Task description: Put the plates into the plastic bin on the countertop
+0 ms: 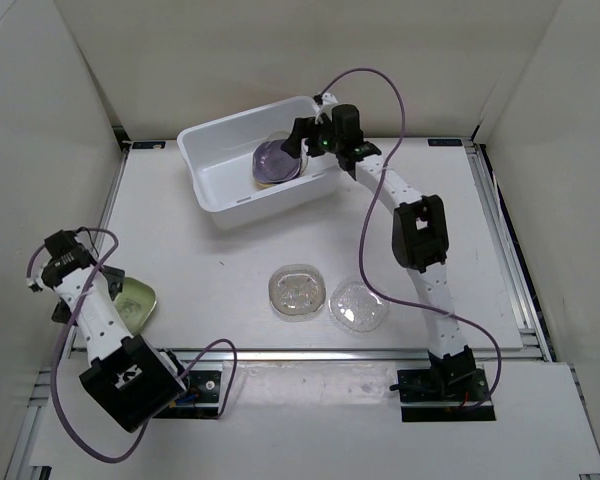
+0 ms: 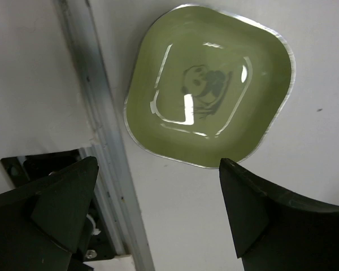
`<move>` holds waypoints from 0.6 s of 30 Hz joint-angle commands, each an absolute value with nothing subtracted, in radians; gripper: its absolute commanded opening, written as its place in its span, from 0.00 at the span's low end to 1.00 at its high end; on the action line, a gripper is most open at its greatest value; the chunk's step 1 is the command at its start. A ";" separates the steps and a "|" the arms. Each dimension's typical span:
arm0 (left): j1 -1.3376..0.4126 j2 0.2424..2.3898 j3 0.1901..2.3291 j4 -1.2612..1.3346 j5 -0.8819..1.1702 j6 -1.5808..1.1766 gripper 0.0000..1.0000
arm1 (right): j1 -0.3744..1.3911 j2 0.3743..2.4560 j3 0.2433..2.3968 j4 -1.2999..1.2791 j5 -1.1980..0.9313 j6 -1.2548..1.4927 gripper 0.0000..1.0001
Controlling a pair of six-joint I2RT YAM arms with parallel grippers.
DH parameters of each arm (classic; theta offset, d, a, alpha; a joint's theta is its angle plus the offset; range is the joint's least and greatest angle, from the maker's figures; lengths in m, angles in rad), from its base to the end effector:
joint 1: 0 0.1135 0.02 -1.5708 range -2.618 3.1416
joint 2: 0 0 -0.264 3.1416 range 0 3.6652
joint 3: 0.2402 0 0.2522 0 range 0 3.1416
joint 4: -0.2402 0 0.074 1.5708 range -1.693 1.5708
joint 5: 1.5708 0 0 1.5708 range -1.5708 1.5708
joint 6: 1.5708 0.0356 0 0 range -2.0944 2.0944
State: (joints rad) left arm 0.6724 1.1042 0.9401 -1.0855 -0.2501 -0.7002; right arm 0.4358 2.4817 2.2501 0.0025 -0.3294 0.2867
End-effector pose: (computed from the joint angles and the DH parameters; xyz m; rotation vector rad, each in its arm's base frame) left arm 0.1408 0.1233 0.2655 -1.8169 2.1282 0.3453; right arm 0.5260 0.2577 0.2531 -0.3803 1.8227 0.8048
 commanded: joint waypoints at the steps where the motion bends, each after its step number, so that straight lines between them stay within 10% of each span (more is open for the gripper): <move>1: 0.693 1.048 0.899 -1.190 -0.312 -0.681 0.99 | 0.423 2.313 2.179 0.017 -0.443 0.270 0.99; 18: 0.693 1.141 0.798 -1.117 -0.402 -1.020 0.90 | 0.348 2.043 1.893 0.005 -0.477 0.184 0.99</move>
